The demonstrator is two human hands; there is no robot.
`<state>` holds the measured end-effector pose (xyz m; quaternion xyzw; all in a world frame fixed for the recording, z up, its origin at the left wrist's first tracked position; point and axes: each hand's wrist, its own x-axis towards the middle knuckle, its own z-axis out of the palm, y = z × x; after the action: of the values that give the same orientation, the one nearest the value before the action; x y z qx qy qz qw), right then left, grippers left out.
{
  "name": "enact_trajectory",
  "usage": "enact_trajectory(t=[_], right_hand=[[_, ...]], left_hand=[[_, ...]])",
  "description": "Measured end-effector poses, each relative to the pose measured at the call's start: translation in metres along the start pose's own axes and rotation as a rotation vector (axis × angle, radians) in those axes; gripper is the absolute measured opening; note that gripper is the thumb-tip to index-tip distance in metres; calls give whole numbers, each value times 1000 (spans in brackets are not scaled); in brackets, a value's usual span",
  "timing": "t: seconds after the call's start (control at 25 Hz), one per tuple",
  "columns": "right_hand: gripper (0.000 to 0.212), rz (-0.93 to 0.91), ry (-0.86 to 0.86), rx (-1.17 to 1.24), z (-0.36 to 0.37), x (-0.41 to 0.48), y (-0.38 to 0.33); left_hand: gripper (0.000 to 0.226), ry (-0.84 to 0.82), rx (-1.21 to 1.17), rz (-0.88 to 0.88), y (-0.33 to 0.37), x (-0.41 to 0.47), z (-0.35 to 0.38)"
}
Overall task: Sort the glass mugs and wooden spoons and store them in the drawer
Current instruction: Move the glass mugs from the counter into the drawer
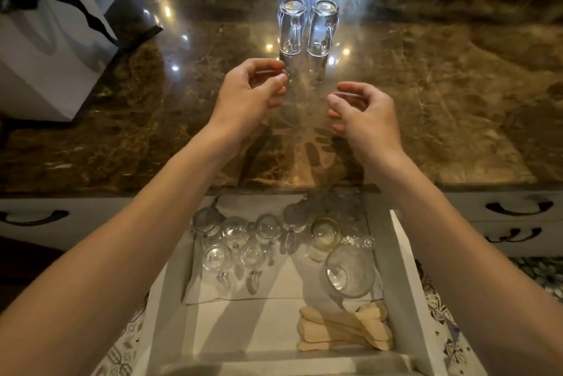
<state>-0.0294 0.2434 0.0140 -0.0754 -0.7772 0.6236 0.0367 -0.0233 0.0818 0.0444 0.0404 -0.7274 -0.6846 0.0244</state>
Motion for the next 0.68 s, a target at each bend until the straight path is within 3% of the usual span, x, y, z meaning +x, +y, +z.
enact_trajectory(t=[0.68], right_hand=[[28, -91, 181, -213, 22, 137, -13]], left_hand=[[24, 116, 64, 20, -26, 145, 28]])
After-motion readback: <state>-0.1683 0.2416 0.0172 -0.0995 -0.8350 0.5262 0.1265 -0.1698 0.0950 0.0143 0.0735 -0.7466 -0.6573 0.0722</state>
